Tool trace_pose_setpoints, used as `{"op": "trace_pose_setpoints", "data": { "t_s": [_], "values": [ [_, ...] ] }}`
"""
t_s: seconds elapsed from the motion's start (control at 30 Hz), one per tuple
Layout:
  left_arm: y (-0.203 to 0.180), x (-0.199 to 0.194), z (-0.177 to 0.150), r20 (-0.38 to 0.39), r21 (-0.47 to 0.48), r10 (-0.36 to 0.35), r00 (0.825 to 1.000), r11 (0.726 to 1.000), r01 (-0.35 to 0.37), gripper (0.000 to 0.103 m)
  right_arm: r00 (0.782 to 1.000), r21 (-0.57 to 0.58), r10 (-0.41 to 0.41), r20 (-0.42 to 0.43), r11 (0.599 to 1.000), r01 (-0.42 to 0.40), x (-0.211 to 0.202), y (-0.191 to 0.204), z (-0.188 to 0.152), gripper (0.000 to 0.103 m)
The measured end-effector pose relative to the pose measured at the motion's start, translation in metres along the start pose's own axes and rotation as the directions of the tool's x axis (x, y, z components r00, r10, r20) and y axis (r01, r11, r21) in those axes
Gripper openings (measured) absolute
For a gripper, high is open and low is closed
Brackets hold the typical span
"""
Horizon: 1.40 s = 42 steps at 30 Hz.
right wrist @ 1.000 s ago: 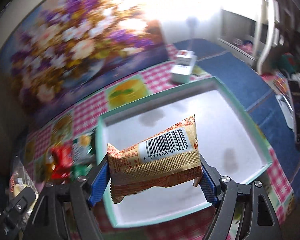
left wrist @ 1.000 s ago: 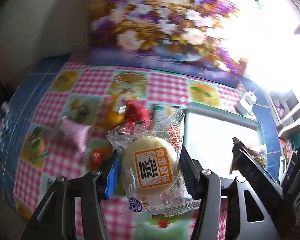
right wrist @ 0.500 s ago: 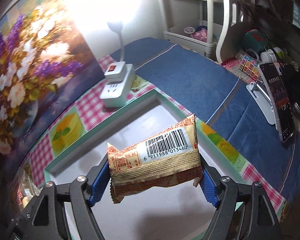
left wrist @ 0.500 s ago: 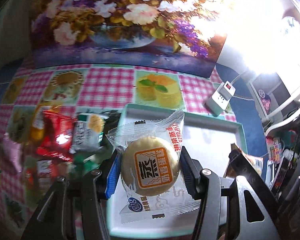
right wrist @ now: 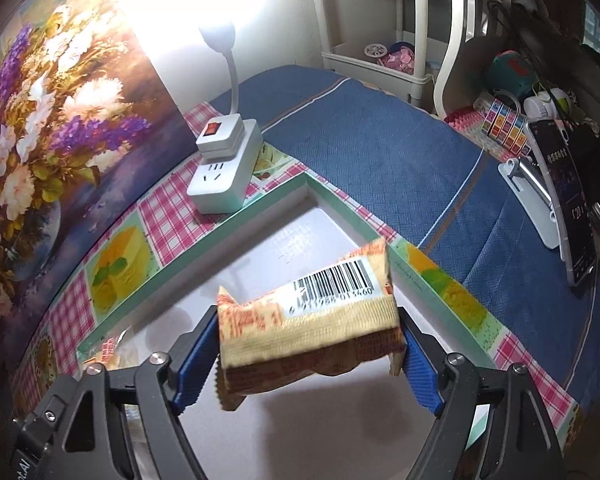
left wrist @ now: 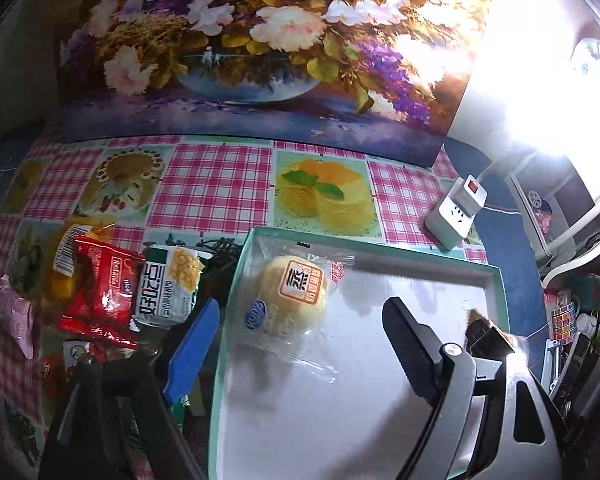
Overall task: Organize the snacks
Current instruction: 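Carry both packs into the white tray and open both grippers, then grasp the green biscuit pack with the right gripper while the left grasps the red candy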
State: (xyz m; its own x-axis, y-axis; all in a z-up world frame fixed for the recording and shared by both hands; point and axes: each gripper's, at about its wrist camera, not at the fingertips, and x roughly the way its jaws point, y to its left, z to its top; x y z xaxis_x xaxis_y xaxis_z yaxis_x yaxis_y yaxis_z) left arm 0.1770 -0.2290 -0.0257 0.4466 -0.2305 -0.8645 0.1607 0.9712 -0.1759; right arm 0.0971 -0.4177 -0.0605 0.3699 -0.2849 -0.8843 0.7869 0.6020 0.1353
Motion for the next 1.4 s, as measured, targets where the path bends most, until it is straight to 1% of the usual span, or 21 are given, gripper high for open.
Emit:
{"op": "trace_pose_setpoints", "data": {
  "t_s": [0.07,0.1,0.13,0.2,0.33,0.4,0.5,0.53,0.57,0.63,0.67,0.77,0.8,0.9,0.97,1.07,1.17,1.3,1.4],
  "values": [
    [0.004,-0.006,-0.001,0.011,-0.012,0.005,1.0,1.0,-0.005,0.092,1.0,-0.003,0.007,0.008,1.0,-0.007,-0.004,0.0,-0.001,0.086],
    [0.006,-0.009,-0.002,0.018,-0.014,0.012,1.0,1.0,-0.012,0.092,1.0,-0.003,0.011,0.008,1.0,-0.011,-0.007,0.0,-0.001,0.089],
    [0.009,-0.012,-0.002,0.025,-0.016,0.024,0.999,1.0,-0.024,0.092,1.0,-0.002,0.018,0.007,1.0,-0.018,-0.009,-0.001,-0.001,0.096],
    [0.013,-0.016,-0.003,0.035,-0.023,0.05,0.998,0.999,-0.049,0.092,1.0,0.0,0.026,0.011,1.0,-0.026,-0.014,-0.001,-0.002,0.103],
    [0.026,-0.025,-0.008,0.047,-0.039,0.092,0.995,0.995,-0.09,0.093,0.998,-0.022,0.062,0.013,0.998,-0.061,-0.023,0.003,-0.007,0.103],
    [0.034,-0.029,-0.01,0.056,-0.055,0.121,0.991,0.991,-0.118,0.098,0.997,-0.049,0.078,0.019,0.996,-0.077,-0.028,0.009,-0.011,0.103],
    [0.046,-0.039,-0.012,0.091,-0.074,0.174,0.981,0.983,-0.167,0.099,0.995,-0.101,0.093,0.03,0.991,-0.09,-0.038,0.019,-0.019,0.103],
    [0.051,-0.044,-0.013,0.11,-0.078,0.206,0.972,0.977,-0.198,0.099,0.994,-0.125,0.106,0.035,0.987,-0.101,-0.042,0.024,-0.023,0.103],
    [0.055,-0.048,-0.014,0.124,-0.08,0.224,0.967,0.973,-0.215,0.099,0.992,-0.144,0.117,0.038,0.983,-0.11,-0.046,0.028,-0.025,0.103],
    [0.066,-0.058,-0.016,0.159,-0.091,0.269,0.95,0.962,-0.257,0.1,0.99,-0.183,0.137,0.044,0.975,-0.127,-0.054,0.037,-0.032,0.103],
    [0.07,-0.062,-0.016,0.165,-0.098,0.283,0.945,0.958,-0.27,0.1,0.988,-0.199,0.146,0.045,0.971,-0.135,-0.058,0.041,-0.035,0.103],
    [0.089,-0.074,-0.02,0.176,-0.143,0.333,0.926,0.94,-0.311,0.102,0.985,-0.246,0.165,0.05,0.958,-0.148,-0.069,0.053,-0.044,0.103],
    [0.099,-0.079,-0.022,0.177,-0.172,0.349,0.92,0.932,-0.32,0.102,0.983,-0.266,0.172,0.058,0.952,-0.151,-0.073,0.057,-0.047,0.103],
    [0.122,-0.092,-0.028,0.177,-0.24,0.369,0.913,0.915,-0.323,0.102,0.977,-0.318,0.202,0.072,0.933,-0.17,-0.083,0.069,-0.057,0.103],
    [0.14,-0.102,-0.032,0.17,-0.284,0.397,0.902,0.896,-0.341,0.102,0.97,-0.34,0.234,0.07,0.92,-0.198,-0.09,0.076,-0.064,0.103],
    [0.158,-0.112,-0.037,0.164,-0.317,0.455,0.875,0.865,-0.39,0.102,0.956,-0.354,0.287,0.051,0.901,-0.252,-0.097,0.084,-0.071,0.103],
    [0.178,-0.123,-0.043,0.151,-0.356,0.493,0.857,0.836,-0.418,0.102,0.95,-0.358,0.309,0.051,0.894,-0.272,-0.103,0.09,-0.079,0.103],
    [0.204,-0.134,-0.051,0.129,-0.406,0.52,0.844,0.805,-0.434,0.102,0.935,-0.392,0.353,0.026,0.864,-0.315,-0.109,0.103,-0.091,0.103],
    [0.223,-0.137,-0.056,0.098,-0.435,0.529,0.843,0.785,-0.442,0.102,0.92,-0.425,0.392,-0.011,0.831,-0.359,-0.112,0.115,-0.102,0.103]
  ]
}}
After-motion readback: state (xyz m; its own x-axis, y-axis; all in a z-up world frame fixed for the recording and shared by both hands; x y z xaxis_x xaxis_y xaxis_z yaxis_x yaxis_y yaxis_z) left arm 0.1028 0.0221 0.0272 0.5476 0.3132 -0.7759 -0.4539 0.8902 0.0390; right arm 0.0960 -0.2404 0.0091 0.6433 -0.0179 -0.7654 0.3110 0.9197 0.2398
